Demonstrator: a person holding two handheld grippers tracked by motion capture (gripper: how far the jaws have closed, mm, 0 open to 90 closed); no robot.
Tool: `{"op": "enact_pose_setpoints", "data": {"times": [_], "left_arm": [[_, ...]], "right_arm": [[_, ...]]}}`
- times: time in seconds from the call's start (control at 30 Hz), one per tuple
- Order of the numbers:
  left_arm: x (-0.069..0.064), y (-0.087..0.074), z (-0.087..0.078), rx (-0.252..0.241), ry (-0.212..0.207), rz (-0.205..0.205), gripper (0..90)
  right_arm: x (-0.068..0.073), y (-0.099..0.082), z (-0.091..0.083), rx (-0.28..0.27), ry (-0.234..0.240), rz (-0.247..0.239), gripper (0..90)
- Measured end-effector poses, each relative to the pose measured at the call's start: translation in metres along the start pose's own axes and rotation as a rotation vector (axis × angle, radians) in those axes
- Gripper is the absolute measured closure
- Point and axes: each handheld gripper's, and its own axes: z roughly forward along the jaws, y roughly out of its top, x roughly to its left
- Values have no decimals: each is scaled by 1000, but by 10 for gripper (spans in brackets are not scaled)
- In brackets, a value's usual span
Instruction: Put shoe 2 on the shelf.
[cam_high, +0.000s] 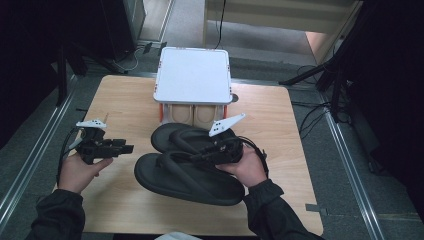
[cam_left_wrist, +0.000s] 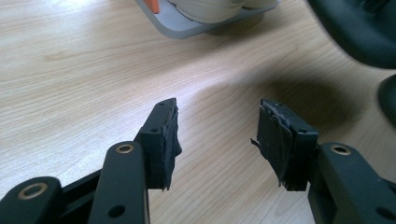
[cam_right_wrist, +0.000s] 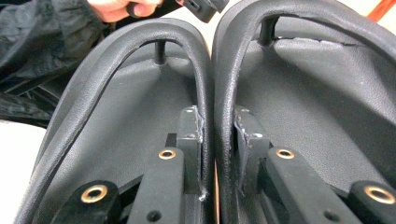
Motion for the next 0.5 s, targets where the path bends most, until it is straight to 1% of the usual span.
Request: {"op": "enact_pose_setpoints", "data": {"times": [0.07,0.2,0.27,0.3,0.33,0.5], "left_arm": [[0,0,1,3,0,-1,489],[-1,0,3,10,-3,1,490],[-2,-1,5,21,-7,9,491],[-2,-1,5,21,-7,9,490],[-3,-1,6,25,-7,11,491],[-3,-2,6,24,-11,9,490]], "right_arm": [[-1,7,-3,-3,14,-21,762],[-2,15,-6,-13,33,-18,762],[-1,24,-8,-11,41,-23,762],[-1,24,-8,-11,41,-23,762],[-1,32,-10,-2,38,-28,762],[0,53,-19,-4,24,-33,762]]}}
